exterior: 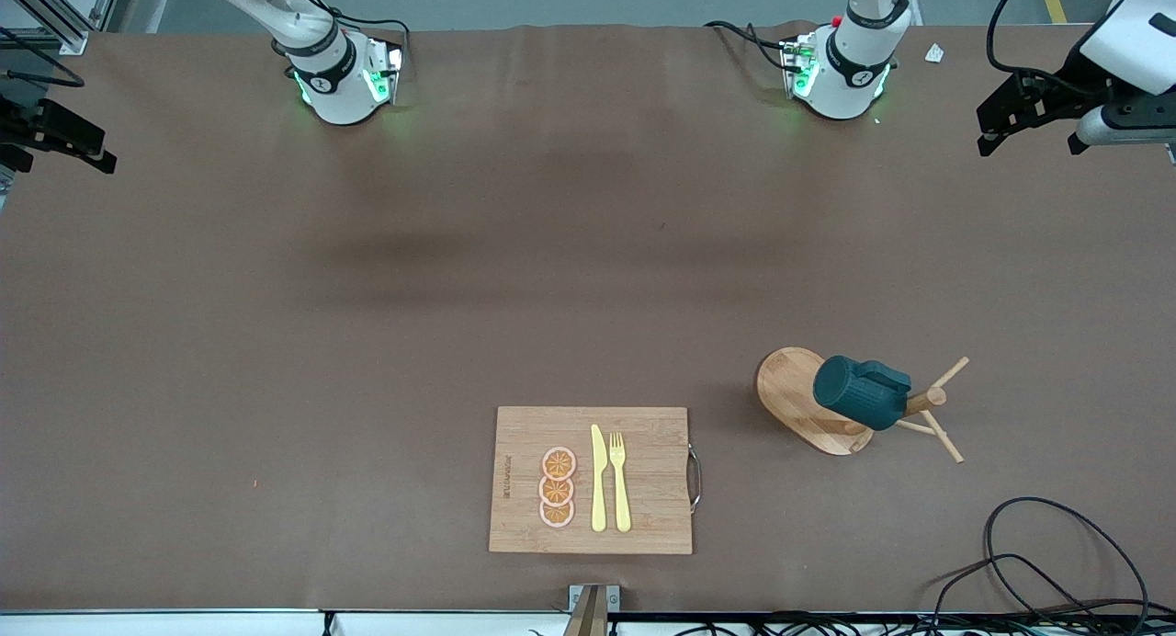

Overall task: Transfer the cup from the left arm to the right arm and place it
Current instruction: 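Reach the left gripper toward the teal mug on the wooden stand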

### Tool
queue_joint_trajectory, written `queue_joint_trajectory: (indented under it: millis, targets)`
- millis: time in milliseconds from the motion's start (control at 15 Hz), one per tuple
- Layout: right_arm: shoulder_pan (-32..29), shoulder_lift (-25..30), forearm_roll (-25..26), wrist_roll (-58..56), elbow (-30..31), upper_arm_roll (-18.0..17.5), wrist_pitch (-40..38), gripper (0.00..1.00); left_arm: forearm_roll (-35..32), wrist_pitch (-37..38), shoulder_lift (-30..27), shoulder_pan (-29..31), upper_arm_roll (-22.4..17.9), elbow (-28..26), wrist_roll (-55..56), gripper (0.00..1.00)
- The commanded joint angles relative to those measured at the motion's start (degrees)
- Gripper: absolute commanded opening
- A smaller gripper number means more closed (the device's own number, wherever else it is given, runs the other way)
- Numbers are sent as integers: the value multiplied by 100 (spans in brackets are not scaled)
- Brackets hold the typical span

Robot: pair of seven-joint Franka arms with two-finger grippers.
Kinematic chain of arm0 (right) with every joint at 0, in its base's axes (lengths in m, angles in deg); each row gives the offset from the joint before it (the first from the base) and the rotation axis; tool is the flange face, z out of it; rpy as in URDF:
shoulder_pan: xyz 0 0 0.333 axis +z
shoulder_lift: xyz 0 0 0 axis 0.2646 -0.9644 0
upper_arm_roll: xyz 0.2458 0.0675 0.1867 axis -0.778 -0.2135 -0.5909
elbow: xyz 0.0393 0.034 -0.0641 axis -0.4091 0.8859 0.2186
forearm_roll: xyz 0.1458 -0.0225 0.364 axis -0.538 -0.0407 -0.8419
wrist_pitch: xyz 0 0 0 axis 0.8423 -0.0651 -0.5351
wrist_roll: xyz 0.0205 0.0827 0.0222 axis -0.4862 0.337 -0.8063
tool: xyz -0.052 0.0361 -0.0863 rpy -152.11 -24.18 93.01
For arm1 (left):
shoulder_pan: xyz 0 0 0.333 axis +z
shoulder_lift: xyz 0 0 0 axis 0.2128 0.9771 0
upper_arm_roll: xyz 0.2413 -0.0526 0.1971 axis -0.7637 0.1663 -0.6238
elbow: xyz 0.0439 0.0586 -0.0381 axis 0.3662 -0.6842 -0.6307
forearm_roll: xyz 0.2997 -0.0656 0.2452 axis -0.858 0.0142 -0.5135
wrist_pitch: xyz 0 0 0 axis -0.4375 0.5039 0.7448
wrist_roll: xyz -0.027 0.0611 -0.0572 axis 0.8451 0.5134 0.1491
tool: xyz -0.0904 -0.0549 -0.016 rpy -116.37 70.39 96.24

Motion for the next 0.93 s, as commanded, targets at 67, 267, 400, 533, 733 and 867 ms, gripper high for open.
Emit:
queue_joint_trajectory:
  millis: [67,267,400,533,733,867]
  targets:
    - [-6,110,85,-51,59,-38,-16,100,85,84,132,20,-18,233,45,100]
    - [-6,110,76,-51,59,-29,-16,100,41,84,509,20,-36,594,-60,100]
    - [-6,110,85,-51,59,-29,-16,100,85,22,720,38,-36,664,52,100]
    - [-6,110,85,-51,59,-29,-16,100,85,-143,870,46,-36,664,175,100]
    - [-6,110,85,-51,59,-29,-16,100,444,-504,1115,99,-36,664,1419,100]
    - [-6,110,85,-51,59,-29,-16,100,603,-767,1326,90,-36,656,2273,100]
